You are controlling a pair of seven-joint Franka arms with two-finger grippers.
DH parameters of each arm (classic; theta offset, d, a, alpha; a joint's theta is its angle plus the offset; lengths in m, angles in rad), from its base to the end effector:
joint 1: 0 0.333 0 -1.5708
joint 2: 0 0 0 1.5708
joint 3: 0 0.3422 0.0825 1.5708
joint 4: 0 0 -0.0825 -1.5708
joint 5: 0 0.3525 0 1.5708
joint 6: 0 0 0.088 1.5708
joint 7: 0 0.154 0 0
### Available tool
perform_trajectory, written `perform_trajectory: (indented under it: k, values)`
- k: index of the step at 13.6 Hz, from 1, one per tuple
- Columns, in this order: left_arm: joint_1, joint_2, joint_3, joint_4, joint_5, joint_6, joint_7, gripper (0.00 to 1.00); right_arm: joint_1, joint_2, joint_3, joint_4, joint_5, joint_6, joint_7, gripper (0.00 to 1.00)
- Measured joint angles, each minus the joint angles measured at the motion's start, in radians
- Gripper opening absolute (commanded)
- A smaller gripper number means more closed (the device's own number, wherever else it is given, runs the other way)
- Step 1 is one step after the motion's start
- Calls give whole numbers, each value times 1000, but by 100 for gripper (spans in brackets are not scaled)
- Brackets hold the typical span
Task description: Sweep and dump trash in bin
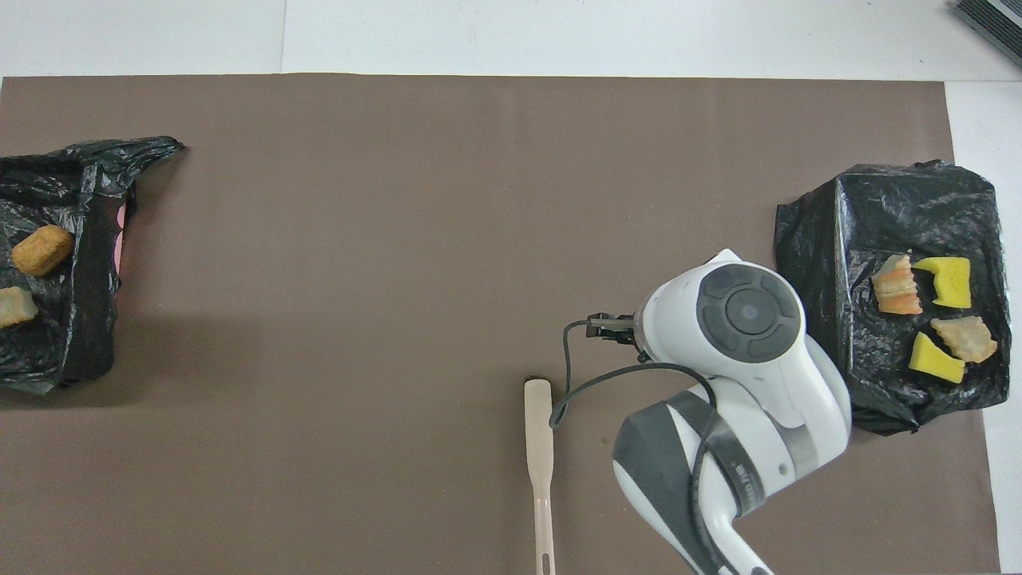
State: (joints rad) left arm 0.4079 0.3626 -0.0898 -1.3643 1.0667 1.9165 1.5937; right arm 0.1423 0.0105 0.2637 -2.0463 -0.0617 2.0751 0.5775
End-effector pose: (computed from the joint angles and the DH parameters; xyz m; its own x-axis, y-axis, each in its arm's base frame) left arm 0.6139 0.3205 0.5721 0.0116 -0.5271 -0.8497 -0.9999 -0.0112 -0.0067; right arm 0.4867 0.2027 0.4306 0.9891 -0.1409 0.0433 -0.1424 -0.9892 0.0336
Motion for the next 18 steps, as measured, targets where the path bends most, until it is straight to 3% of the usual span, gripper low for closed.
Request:
perform_trajectory:
  k: [2,6,10,18]
  values:
    - [-29,-17,0,-21,39,-42,-26,0,-36,1,-38,44,-17,-23,-51,100]
    - [-38,-28,2,-24,54,-69,-29,0,-45,-2,-158,199,-22,-191,-211,100]
    - [-38,-53,0,-24,34,-68,-28,0,-45,-29,-247,285,-22,-311,-336,100]
    - [-89,-83,-11,-57,-446,-76,-29,0,-55,-147,-310,377,-3,-541,-387,100]
